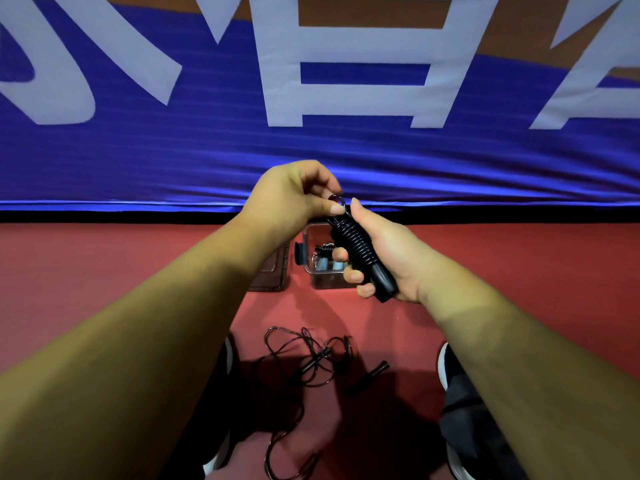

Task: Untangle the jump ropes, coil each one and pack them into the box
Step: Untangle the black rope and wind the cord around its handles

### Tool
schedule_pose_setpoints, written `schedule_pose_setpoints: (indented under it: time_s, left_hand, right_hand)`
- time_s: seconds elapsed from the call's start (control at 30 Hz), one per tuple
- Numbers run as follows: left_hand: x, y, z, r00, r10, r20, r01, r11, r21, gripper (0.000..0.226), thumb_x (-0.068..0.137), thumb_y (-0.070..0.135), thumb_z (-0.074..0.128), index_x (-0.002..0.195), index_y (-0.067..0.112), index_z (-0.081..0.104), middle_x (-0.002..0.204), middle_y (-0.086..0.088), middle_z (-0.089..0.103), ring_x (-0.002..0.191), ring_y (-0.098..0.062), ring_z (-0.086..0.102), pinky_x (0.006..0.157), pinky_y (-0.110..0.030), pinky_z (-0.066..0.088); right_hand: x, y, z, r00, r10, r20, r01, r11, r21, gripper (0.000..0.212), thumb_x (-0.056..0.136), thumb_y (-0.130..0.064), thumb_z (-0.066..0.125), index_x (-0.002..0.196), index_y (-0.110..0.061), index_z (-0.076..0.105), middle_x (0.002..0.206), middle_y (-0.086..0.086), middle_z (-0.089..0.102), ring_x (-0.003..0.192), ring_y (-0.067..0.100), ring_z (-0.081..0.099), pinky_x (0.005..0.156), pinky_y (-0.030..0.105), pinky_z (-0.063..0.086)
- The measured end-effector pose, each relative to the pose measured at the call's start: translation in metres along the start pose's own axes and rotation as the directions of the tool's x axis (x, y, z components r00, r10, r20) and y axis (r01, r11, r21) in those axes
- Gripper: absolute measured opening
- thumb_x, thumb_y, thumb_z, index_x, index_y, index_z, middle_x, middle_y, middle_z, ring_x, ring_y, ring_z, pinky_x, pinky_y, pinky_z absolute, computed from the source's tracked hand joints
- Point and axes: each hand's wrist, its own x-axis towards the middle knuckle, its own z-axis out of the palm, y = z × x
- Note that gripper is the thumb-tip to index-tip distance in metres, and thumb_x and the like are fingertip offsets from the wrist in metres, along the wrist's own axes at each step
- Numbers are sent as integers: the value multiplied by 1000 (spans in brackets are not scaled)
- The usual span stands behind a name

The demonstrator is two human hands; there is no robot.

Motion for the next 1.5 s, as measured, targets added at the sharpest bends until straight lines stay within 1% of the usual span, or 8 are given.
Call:
schedule_pose_setpoints:
  time_s: [0.1,0.3,0.57,0.7,0.8,1.0,1.27,1.5]
  left_hand:
    - [1,-6,3,998,-54,-12,54,998,24,14,82,16,88,89,22,78,82,2,75,72,-14,66,81,-40,60]
    - [2,-12,16,966,-257,39,257,923,-285,8,99,10,70,93,10,75,87,-9,75,76,-17,74,79,-34,64]
    - [1,-14,17,973,-205,104,227,927,-299,7,99,20,72,93,19,74,81,0,68,63,-13,57,54,-23,49]
    - [2,-14,17,971,-204,122,234,911,-339,9,100,19,70,92,18,72,83,-1,67,65,-12,58,57,-21,49]
    - [3,-15,17,970,-194,147,236,898,-372,9,99,12,69,91,15,70,82,1,69,67,-10,62,62,-21,52]
    - [2,-19,10,940,-248,233,312,900,-305,5,97,7,71,94,11,72,92,-12,71,75,-17,65,71,-20,59]
    - [0,-15,3,893,-343,292,442,789,-426,3,94,14,74,95,16,76,84,-2,74,69,-10,68,64,-22,57]
    - [1,-7,-1,878,-361,314,467,790,-398,6,91,9,77,95,13,76,92,-6,76,79,-12,72,72,-21,61]
  right_hand:
    - [1,2,4,999,-15,-52,14,1000,-23,57,101,-76,42,112,-23,58,75,2,56,53,19,44,49,22,30]
    - [8,6,8,952,-177,-250,128,971,-201,60,101,-76,45,126,-24,61,83,6,60,50,21,51,50,28,42]
    - [1,5,10,971,-160,-177,110,958,-266,67,98,-80,44,128,-22,61,81,5,61,52,22,52,51,29,43]
    - [0,7,18,985,-95,-146,79,991,-109,72,102,-77,38,122,-14,65,76,6,58,49,20,47,50,24,37]
    - [-5,6,16,994,-41,-106,38,999,-31,65,103,-77,32,114,-22,65,73,3,55,49,18,44,50,22,32]
    - [-4,13,12,991,-37,-125,29,998,-62,67,102,-78,35,123,-22,64,75,3,57,51,18,45,52,23,33]
    - [-3,6,12,994,-52,-92,47,998,-50,67,100,-80,36,109,-20,62,76,4,56,51,19,43,51,24,31]
    - [4,9,7,986,-105,-126,81,979,-185,66,95,-82,48,121,-25,66,83,6,60,52,21,48,53,28,39]
